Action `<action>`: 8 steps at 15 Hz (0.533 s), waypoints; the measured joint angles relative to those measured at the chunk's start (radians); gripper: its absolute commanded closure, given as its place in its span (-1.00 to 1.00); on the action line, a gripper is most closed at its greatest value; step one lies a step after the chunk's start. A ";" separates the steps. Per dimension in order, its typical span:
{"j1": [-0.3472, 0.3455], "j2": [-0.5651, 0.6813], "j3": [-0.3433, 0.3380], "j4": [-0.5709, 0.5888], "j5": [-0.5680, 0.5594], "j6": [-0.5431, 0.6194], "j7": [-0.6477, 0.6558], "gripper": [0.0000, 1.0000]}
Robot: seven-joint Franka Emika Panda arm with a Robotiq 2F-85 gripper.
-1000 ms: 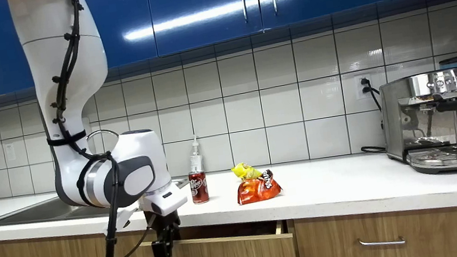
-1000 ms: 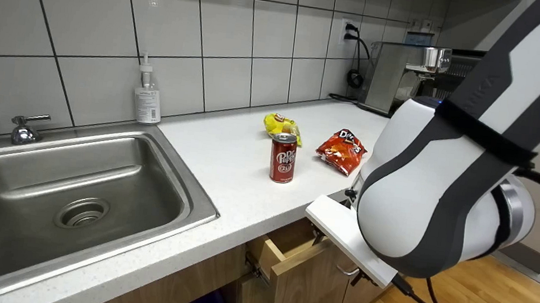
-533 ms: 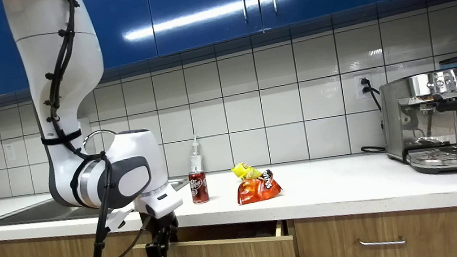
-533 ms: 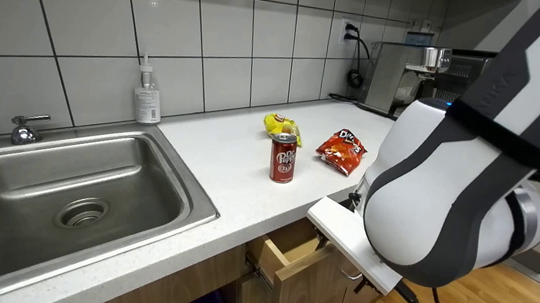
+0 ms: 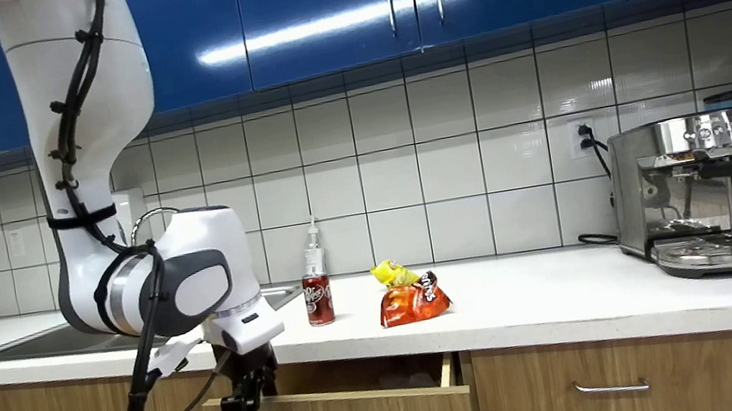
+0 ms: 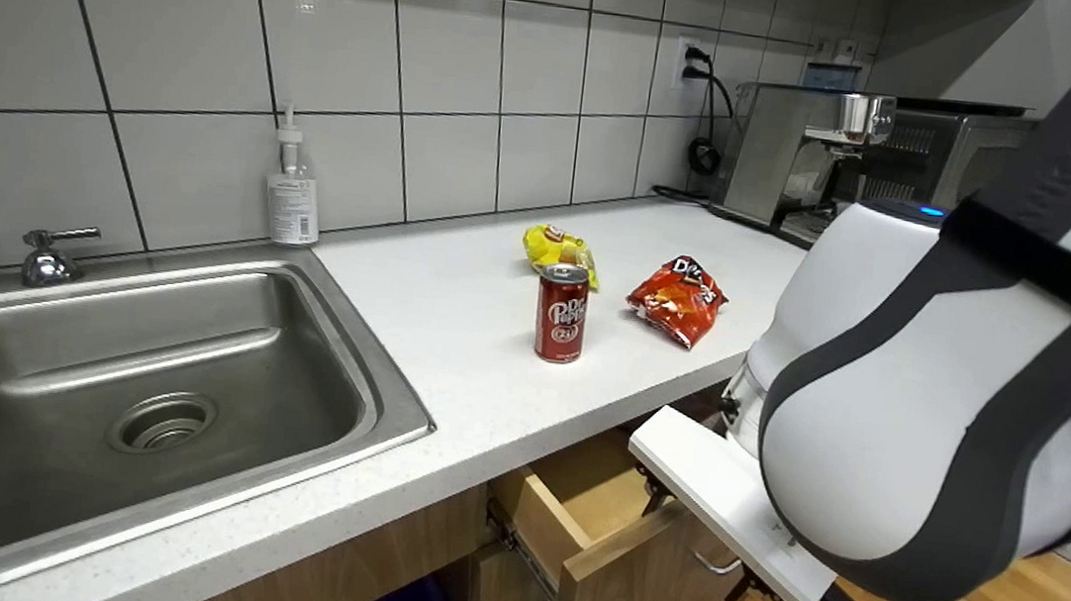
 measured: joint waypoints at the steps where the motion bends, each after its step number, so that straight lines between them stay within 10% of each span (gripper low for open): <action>1: 0.002 -0.006 0.000 -0.008 0.000 0.000 0.000 -1.00; 8: 0.012 -0.045 0.000 -0.068 0.000 0.000 0.002 -1.00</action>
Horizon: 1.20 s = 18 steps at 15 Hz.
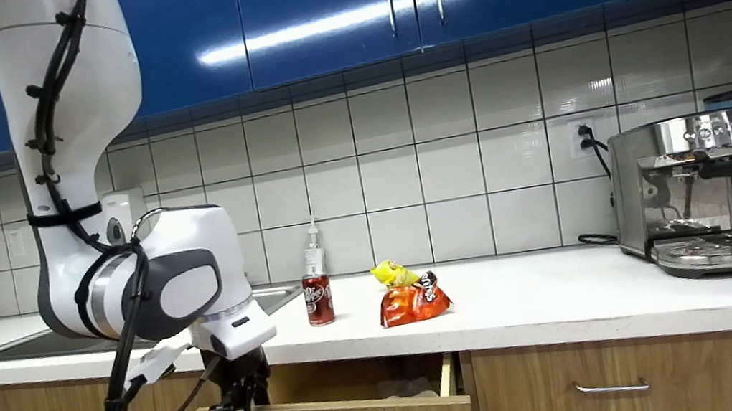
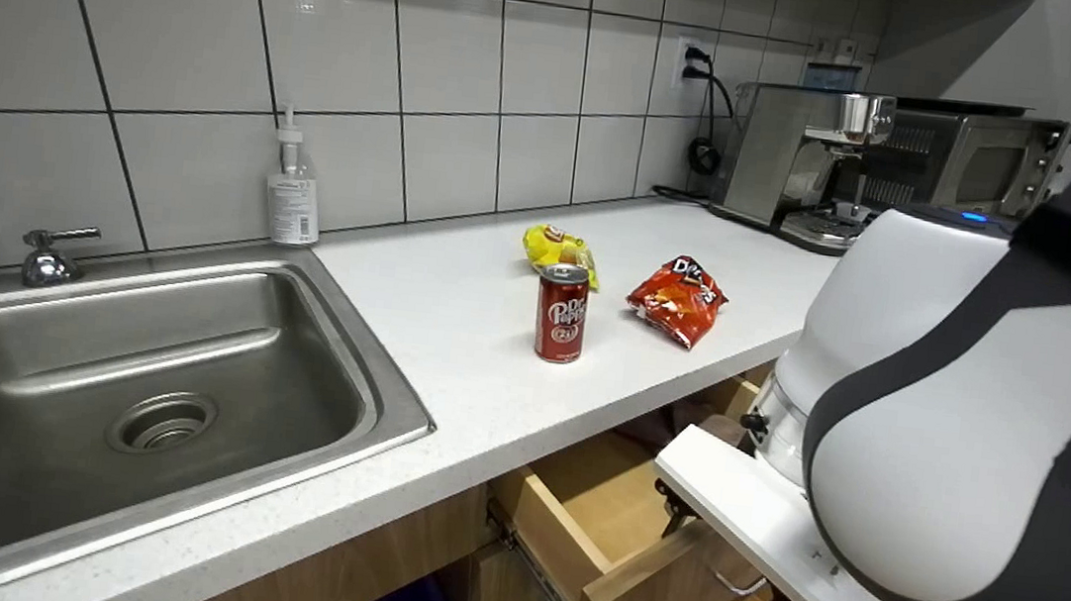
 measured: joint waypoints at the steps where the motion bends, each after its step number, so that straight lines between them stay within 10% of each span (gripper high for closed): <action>1: 0.002 -0.005 0.000 -0.008 0.000 0.000 0.002 -1.00; 18: 0.009 -0.052 0.023 -0.077 0.000 0.000 0.037 -1.00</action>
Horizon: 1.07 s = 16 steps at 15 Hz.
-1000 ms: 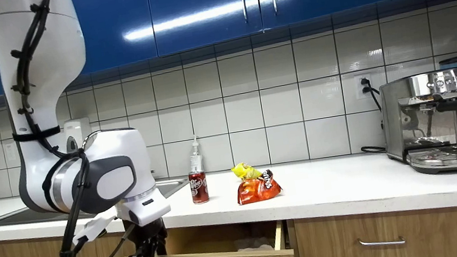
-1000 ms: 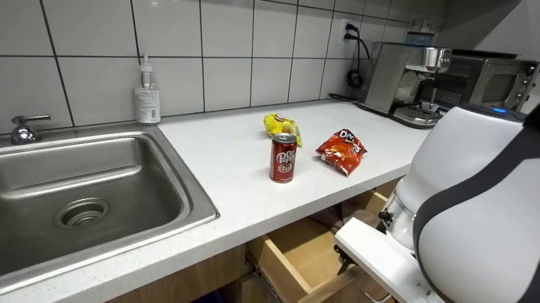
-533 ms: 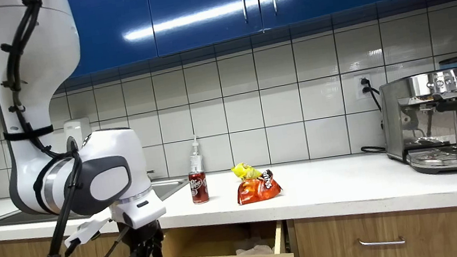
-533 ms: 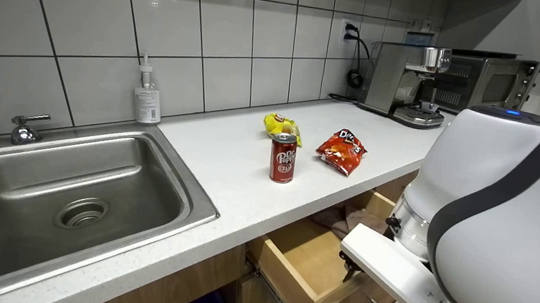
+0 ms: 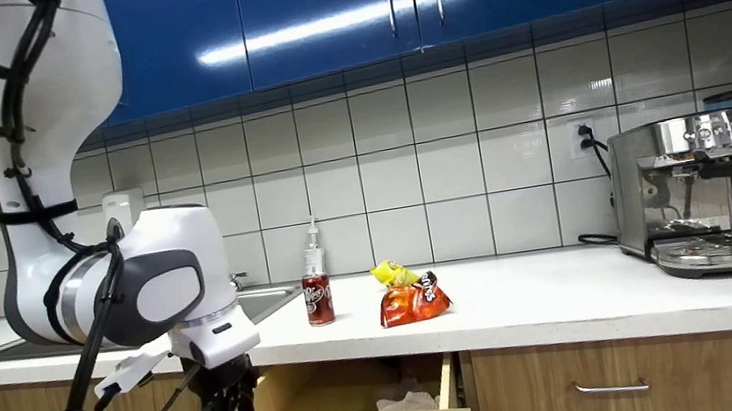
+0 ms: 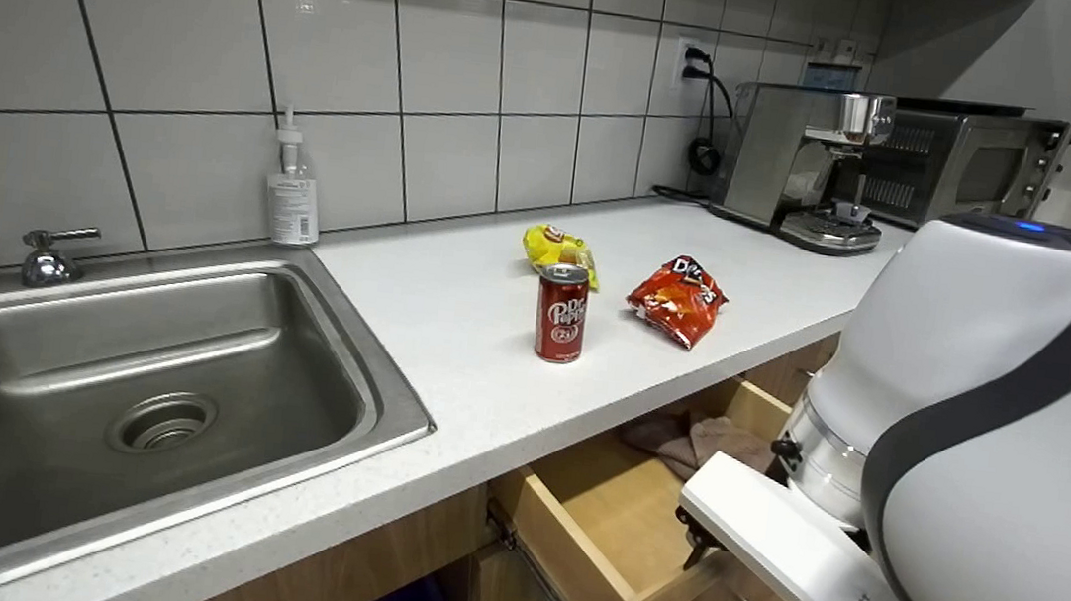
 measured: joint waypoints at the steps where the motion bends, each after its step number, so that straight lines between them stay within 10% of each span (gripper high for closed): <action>1: 0.000 0.000 0.001 -0.001 0.000 0.000 0.001 -1.00; 16: 0.000 -0.011 0.041 -0.014 0.000 0.000 0.040 -1.00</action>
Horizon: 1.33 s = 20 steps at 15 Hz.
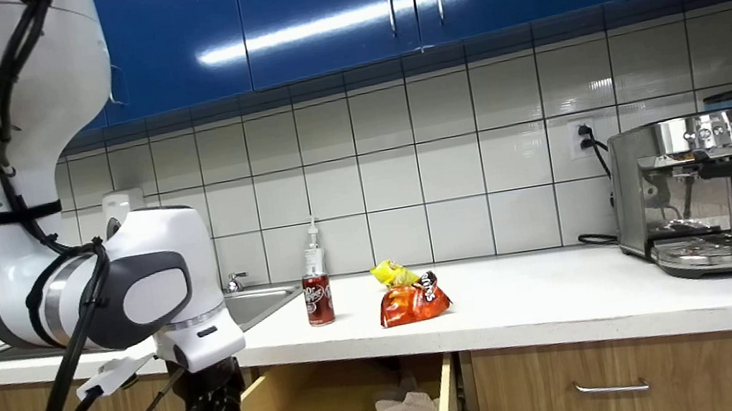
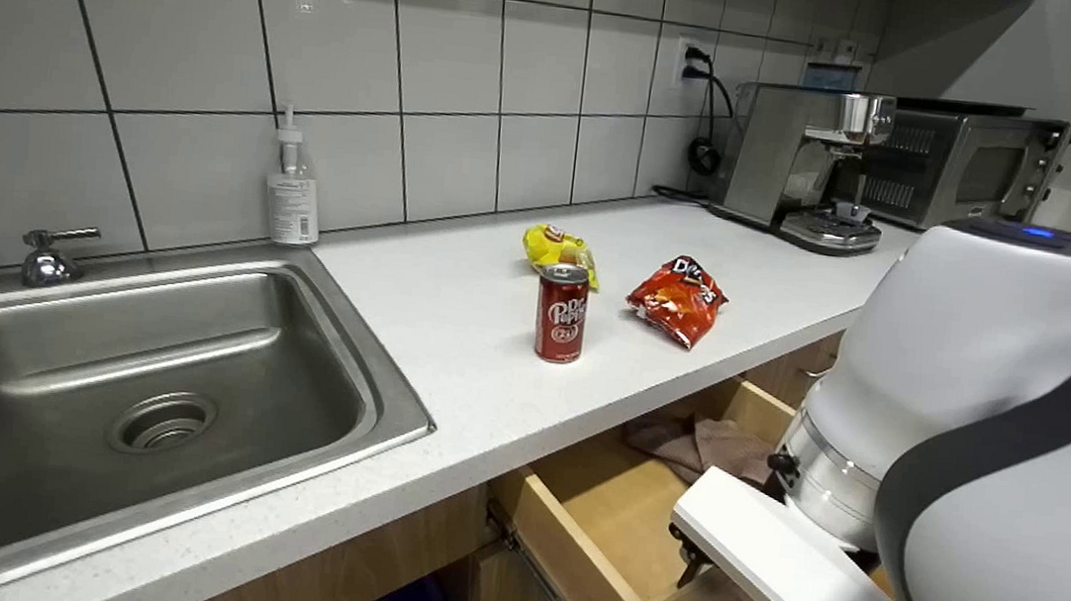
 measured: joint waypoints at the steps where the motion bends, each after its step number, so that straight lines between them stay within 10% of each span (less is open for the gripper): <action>1: 0.000 -0.003 0.003 -0.004 0.000 0.000 0.005 -1.00; 20: 0.079 -0.011 -0.109 -0.013 0.041 -0.001 0.018 -1.00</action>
